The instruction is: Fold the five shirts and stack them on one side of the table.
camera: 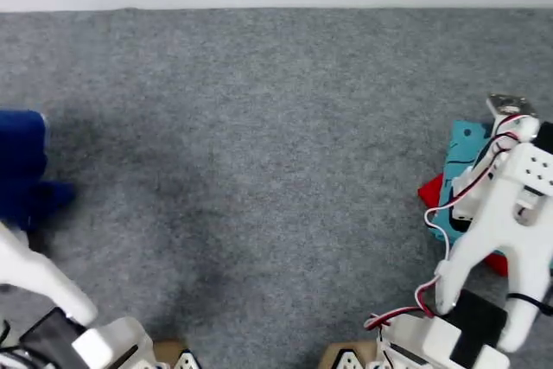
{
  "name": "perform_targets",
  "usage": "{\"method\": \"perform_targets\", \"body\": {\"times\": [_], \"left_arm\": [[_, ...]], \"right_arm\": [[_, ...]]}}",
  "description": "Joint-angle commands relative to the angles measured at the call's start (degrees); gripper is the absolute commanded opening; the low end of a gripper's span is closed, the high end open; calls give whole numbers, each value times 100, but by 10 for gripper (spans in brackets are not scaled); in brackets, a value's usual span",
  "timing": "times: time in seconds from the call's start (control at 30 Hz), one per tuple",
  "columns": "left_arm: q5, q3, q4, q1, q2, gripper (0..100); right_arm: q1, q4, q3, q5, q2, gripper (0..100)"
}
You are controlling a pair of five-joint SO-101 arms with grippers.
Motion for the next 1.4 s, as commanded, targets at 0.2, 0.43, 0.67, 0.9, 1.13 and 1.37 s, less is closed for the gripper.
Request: {"method": "perform_targets", "body": {"times": [0.2,0.43,0.67,0.9,1.13,1.37], "left_arm": [[-624,980,220,-791,-255,100],[-659,1297,-70,-1020,-255,118],[-862,1719,-35,-782,-299,81],[-62,171,-70,176,-633,5],[791,-1877,-809,1741,-659,5],[809,-2527,-1732,3930,-642,5]], "right_arm": [[-84,242,-26,-70,-303,9],[-189,242,-26,-70,-277,9],[-567,242,-26,-70,-286,9],[-620,242,-26,-79,-295,9],[-611,242,-18,-79,-295,9],[-611,242,703,-70,-303,9]]}}
